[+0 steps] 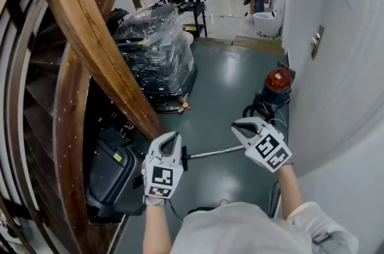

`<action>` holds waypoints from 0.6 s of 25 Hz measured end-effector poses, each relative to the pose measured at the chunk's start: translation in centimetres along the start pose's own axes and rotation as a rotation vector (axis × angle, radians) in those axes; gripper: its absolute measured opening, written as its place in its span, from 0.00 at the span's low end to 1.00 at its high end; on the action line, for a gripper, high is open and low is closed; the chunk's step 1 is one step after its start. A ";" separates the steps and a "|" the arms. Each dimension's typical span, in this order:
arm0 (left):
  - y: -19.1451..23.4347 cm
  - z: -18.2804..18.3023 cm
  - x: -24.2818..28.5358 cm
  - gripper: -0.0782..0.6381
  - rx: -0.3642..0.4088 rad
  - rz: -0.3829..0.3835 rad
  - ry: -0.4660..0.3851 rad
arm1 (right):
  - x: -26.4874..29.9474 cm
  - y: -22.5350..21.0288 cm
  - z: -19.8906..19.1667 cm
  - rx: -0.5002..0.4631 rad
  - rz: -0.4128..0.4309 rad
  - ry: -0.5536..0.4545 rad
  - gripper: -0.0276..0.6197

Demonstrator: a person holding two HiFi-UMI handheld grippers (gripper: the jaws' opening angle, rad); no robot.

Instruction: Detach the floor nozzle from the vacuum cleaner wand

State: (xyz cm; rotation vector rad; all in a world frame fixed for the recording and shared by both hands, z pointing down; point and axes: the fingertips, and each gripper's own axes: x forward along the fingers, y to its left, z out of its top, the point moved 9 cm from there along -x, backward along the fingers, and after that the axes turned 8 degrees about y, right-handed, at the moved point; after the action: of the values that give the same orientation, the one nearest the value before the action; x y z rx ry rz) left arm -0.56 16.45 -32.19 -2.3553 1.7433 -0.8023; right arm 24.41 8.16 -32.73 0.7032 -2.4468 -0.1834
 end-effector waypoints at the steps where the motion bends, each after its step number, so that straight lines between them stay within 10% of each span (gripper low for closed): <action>1: 0.0 0.2 0.2 0.11 0.000 0.004 0.000 | 0.3 -0.4 -0.1 -0.008 0.008 0.006 0.09; 15: 3.0 -0.7 4.2 0.11 -0.015 0.016 0.028 | 4.2 -3.1 0.7 -0.010 0.034 -0.036 0.09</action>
State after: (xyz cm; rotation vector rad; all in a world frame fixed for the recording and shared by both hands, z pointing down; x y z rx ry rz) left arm -2.57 11.74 -31.29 -2.3475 1.7822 -0.8270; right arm 22.49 3.29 -32.10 0.6585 -2.4885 -0.1957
